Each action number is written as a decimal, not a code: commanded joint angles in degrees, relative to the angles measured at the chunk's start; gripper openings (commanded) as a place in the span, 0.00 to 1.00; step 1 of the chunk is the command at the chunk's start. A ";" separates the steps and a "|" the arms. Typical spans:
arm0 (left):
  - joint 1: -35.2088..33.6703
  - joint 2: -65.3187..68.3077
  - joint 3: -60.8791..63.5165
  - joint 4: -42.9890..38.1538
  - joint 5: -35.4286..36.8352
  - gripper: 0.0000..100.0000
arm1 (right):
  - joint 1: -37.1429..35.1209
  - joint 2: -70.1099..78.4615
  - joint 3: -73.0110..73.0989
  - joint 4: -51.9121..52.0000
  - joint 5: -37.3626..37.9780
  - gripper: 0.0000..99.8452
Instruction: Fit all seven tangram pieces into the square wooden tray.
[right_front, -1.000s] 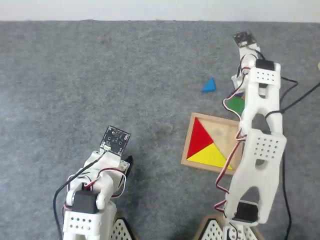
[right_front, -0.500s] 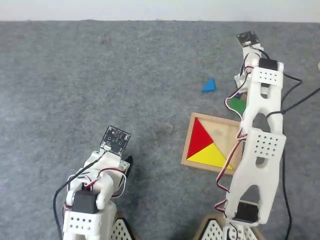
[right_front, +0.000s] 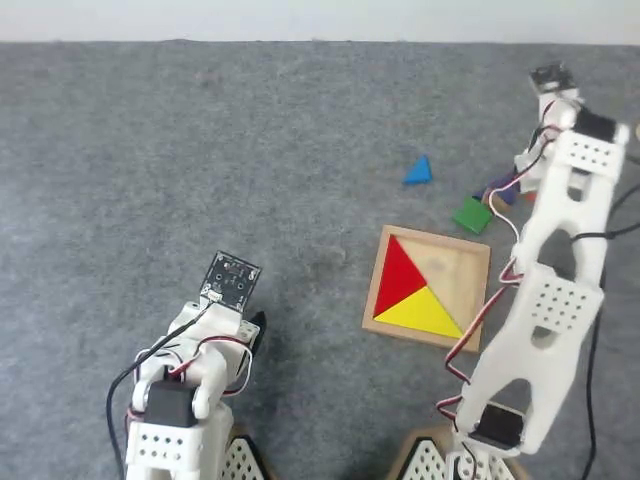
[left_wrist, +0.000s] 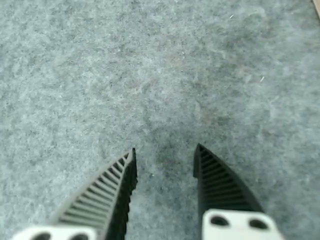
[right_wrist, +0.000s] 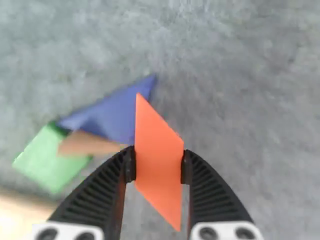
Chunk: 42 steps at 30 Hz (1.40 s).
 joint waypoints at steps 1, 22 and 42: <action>-0.26 -1.14 -0.75 0.35 0.35 0.18 | 0.13 -11.30 -2.11 7.08 1.85 0.05; -0.26 -1.14 -0.75 0.35 0.35 0.18 | -15.96 -68.26 48.53 6.73 3.34 0.05; 0.09 -1.14 -0.75 0.35 0.35 0.18 | -25.27 -50.07 83.60 -36.35 0.26 0.05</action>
